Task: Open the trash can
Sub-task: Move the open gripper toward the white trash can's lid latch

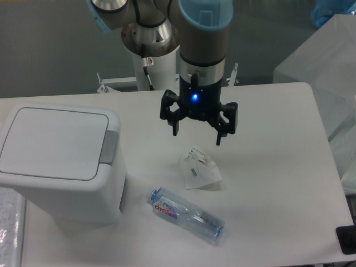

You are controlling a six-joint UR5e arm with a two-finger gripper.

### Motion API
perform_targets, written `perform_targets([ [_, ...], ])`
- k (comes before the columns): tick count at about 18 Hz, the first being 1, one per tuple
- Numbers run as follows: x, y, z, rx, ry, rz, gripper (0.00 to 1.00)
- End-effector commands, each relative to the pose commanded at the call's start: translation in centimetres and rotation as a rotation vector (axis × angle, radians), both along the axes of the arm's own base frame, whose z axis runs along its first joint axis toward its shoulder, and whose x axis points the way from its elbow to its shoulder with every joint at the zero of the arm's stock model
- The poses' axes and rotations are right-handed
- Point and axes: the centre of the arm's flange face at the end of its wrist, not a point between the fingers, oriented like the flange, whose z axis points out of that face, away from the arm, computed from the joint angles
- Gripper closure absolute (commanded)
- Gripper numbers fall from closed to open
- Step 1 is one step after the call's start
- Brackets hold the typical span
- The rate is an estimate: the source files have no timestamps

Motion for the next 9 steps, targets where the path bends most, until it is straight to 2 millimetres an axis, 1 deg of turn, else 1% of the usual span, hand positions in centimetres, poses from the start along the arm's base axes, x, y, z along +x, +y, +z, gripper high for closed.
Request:
perform_targets([
  [1, -0.1, 0.1, 0.1, 0.001, 0.003, 0.002, 0.0],
  [2, -0.3, 0.2, -0.1, 0.004, -0.01, 0.046, 0.0],
  [5, -0.3, 0.3, -0.9, 0.0, -0.03, 0.064, 0.0],
  [7, 0.2, 0.8, 0.3, 0.039, 0.004, 0.041, 0.0],
  [9, 1.5, 2.0, 1.3, 0.08, 0.039, 0.029, 0.0],
])
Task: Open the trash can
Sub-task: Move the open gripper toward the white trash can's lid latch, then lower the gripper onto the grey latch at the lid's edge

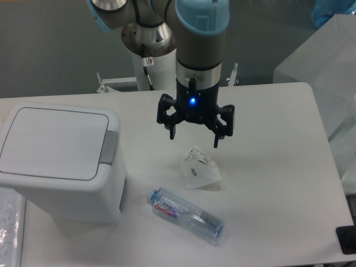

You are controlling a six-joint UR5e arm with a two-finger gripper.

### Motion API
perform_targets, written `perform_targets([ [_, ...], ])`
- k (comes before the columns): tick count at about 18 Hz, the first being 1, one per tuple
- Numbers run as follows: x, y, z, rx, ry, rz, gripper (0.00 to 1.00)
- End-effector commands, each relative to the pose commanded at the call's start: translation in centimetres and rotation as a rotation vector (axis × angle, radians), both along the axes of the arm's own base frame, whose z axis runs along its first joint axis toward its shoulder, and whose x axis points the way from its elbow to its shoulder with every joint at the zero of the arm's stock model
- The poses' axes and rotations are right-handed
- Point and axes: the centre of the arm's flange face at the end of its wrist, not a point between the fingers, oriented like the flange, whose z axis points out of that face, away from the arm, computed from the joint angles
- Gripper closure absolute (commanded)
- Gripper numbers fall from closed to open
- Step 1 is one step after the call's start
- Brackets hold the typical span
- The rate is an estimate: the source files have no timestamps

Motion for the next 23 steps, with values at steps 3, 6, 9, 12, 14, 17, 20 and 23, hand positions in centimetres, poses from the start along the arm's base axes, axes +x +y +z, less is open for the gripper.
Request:
perform_targets([
  [3, 1.1, 1.3, 1.9, 0.063, 0.002, 0.077, 0.0],
  [6, 2.7, 2.5, 2.5, 0.1, -0.004, 0.103, 0.0],
  [9, 4.1, 3.9, 1.7, 0.1, -0.031, 0.125, 0.0],
  [12, 3.9, 4.9, 1.7, 0.117, -0.046, 0.17, 0.0],
  [14, 4.5, 5.2, 1.8, 0.126, -0.063, 0.2, 0.0],
  [17, 4.7, 5.3, 1.2, 0.125, -0.083, 0.217, 0.0],
  [20, 5.3, 5.3, 0.3, 0.131, -0.137, 0.262, 0.0],
  [23, 6.1, 4.7, -0.8, 0.112, -0.156, 0.262, 0.0],
])
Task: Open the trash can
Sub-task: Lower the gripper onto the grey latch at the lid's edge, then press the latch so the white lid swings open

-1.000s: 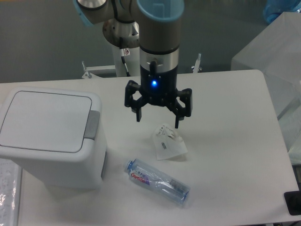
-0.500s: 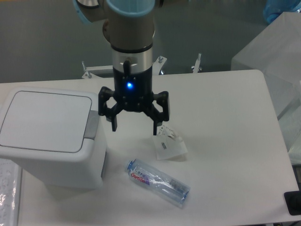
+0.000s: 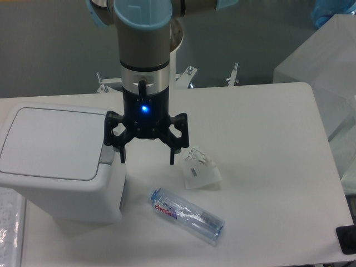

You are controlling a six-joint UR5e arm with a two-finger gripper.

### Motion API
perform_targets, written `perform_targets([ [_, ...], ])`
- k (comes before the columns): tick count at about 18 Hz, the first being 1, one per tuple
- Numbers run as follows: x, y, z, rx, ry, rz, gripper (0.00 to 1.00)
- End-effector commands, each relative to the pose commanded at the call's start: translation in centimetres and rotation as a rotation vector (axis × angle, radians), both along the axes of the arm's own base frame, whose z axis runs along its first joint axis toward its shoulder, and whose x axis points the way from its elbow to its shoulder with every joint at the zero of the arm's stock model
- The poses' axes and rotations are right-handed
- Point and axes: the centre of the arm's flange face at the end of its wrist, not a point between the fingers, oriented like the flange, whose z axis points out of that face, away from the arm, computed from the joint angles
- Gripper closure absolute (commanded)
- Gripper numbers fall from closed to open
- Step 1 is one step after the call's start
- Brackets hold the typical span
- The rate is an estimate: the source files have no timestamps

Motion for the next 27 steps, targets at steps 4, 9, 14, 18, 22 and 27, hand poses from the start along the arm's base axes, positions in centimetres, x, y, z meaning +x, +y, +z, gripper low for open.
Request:
perform_targets([
  [4, 0.4, -0.6, -0.5, -0.009, -0.009, 0.003, 0.0],
  [9, 0.7, -0.7, -0.4, -0.005, -0.013, -0.001, 0.0],
  [14, 0.9, -0.7, -0.8, -0.002, -0.029, -0.006, 0.0],
  [18, 1.3, -0.6, -1.0, -0.005, -0.032, -0.012, 0.0],
  [22, 1.3, -0.5, -1.1, 0.0, -0.043, -0.016, 0.0],
  [27, 1.4, -0.6, -1.7, -0.008, -0.05, -0.016, 0.0],
])
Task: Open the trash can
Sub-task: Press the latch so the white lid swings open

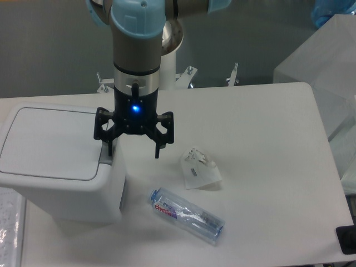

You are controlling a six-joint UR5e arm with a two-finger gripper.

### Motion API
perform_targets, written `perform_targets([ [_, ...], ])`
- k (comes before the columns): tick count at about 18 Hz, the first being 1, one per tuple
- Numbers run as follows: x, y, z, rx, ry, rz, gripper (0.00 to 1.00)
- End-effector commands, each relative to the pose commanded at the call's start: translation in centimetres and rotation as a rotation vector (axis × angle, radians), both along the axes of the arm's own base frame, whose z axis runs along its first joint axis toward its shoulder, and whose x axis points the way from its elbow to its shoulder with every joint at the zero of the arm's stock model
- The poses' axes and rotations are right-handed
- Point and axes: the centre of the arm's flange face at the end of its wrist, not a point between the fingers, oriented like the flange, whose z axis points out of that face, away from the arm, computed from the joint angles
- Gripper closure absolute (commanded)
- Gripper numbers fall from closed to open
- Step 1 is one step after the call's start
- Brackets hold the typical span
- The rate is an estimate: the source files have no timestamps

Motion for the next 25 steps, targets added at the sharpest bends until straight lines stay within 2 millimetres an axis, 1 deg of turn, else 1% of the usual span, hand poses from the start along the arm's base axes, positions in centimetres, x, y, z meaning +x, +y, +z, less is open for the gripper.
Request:
perform_targets([
  [9, 0.0, -0.1, -0.5, -0.008, -0.003, 0.001, 0.0],
  [16, 0.0, 0.0, -0.3, -0.005, -0.001, -0.001, 0.0],
  [20, -0.2, 0.0, 1.6, 0.042, 0.003, -0.008, 0.0],
  [22, -0.5, 0.0, 3.1, 0.075, 0.009, -0.013, 0.0],
  [24, -1.1, 0.0, 5.0, 0.102, 0.034, -0.012, 0.0],
  [25, -1.7, -0.2, 5.4, 0.108, 0.042, -0.006, 0.0],
])
